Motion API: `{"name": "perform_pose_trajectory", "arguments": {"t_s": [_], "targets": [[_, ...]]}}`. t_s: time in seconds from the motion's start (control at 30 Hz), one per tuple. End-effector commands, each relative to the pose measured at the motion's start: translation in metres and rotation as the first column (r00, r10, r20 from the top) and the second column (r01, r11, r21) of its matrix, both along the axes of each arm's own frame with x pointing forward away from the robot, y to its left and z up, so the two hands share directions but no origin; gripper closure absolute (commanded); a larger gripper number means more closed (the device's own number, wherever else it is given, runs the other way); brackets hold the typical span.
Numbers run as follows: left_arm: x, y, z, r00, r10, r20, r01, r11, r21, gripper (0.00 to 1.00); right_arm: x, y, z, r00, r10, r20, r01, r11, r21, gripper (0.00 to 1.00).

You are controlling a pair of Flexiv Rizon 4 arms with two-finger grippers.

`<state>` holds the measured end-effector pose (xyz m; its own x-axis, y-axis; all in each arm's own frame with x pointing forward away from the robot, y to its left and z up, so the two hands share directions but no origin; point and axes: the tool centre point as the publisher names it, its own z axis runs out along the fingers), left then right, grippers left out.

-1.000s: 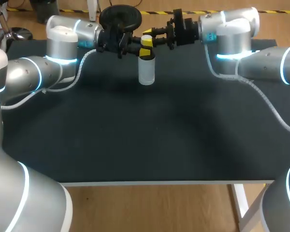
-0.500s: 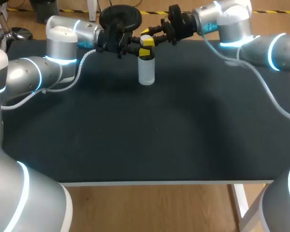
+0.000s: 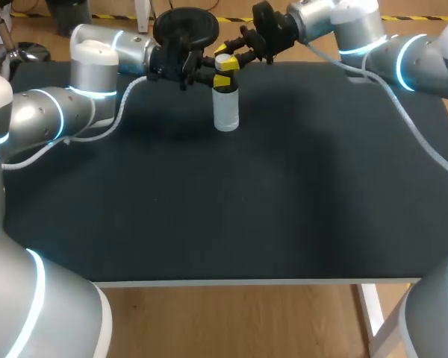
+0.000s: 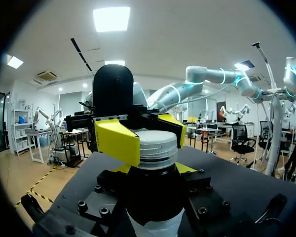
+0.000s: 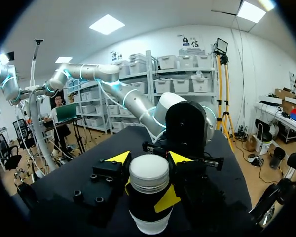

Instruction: Unscrew the bottle cap

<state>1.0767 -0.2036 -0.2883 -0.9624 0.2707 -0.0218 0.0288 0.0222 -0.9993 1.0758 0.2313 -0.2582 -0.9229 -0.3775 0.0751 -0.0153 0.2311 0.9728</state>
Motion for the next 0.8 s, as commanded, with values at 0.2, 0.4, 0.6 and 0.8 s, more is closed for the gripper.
{"name": "perform_pose_trajectory", "arguments": {"t_s": [0.2, 0.4, 0.6, 0.8], "targets": [[0.007, -0.005, -0.002, 0.997, -0.082, -0.004, 0.082, 0.997, -0.001, 1.00, 0.010, -0.005, -0.003, 0.909, 0.412, -0.060, -0.410, 0.911, 0.043, 1.00], [0.007, -0.005, -0.002, 0.997, -0.082, -0.004, 0.082, 0.997, -0.001, 1.00, 0.013, -0.007, -0.002, 0.869, 0.490, -0.074, -0.488, 0.872, 0.047, 1.00], [0.007, -0.005, -0.002, 0.997, -0.082, -0.004, 0.082, 0.997, -0.001, 1.00, 0.019, -0.006, 0.000, 0.774, 0.627, -0.091, -0.623, 0.779, 0.074, 1.00], [0.007, -0.005, -0.002, 0.997, -0.082, -0.004, 0.082, 0.997, -0.001, 1.00, 0.025, -0.006, 0.002, 0.712, 0.699, -0.073, -0.691, 0.715, 0.108, 1.00]]}}
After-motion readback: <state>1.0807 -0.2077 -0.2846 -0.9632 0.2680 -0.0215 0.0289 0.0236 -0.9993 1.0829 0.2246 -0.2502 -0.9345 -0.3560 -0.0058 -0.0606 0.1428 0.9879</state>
